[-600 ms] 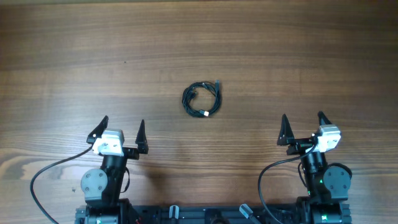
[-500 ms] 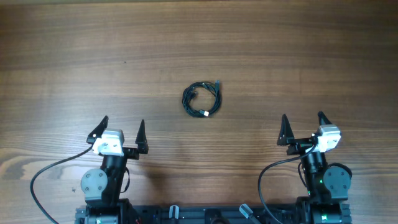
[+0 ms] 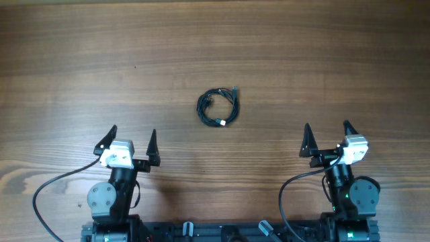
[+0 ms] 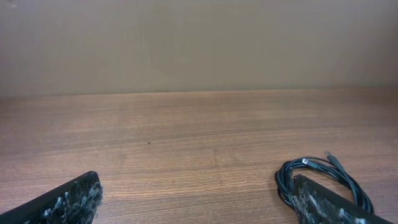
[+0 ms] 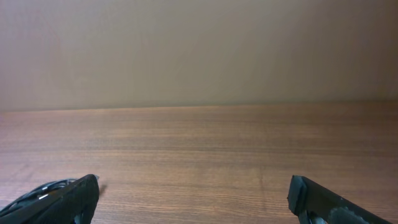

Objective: Untangle cables

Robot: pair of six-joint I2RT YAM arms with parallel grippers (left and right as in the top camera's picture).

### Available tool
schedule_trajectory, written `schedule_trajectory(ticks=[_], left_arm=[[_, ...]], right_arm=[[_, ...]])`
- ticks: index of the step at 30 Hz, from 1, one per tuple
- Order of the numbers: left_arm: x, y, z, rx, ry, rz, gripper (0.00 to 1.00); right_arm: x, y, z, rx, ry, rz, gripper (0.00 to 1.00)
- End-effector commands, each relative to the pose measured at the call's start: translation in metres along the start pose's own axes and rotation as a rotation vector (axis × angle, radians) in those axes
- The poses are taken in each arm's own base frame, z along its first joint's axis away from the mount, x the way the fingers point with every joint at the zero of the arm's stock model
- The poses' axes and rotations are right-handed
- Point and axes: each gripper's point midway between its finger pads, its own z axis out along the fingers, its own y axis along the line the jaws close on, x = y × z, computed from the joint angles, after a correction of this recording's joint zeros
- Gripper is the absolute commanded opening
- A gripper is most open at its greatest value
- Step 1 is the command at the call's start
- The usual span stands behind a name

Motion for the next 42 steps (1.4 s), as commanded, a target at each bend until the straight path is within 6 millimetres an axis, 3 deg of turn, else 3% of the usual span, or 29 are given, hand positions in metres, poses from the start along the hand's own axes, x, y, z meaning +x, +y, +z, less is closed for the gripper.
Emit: schedule_trajectory(ticks=[1,25,27,30,34,39,42], left_arm=[[0.002,-0.006,0.0,0.031,0.002,0.001,1.0],[0.001,-0.008,0.0,0.042,0.001,-0.004,1.0],[-0.002,-0.023,-0.001,0.13,-0.008,-0.085,1.0],[-0.004,-0.036,-0.004,0.212,0.001,-0.222,1.0],[-0.014,-0.048,-0.008,0.284,0.003,-0.308,1.0],[-0.082,-0.059,-0.025,0.357,-0.085,-0.337,1.0],[-0.106,-0.067,-0.027,0.404,-0.07,-0.381,1.0]], right_arm=[[-0.002,0.0,0.0,0.0,-0.008,0.009,1.0],[-0.002,0.002,0.0,-0.015,-0.009,0.024,1.0],[-0.003,0.009,-0.001,-0.054,-0.01,0.091,1.0],[-0.011,0.038,-0.005,-0.228,-0.022,0.16,1.0],[-0.044,0.068,-0.018,-0.412,-0.126,0.157,1.0],[-0.108,0.083,-0.044,-0.53,-0.303,0.243,1.0],[-0.136,0.086,-0.057,-0.574,-0.381,0.301,1.0]])
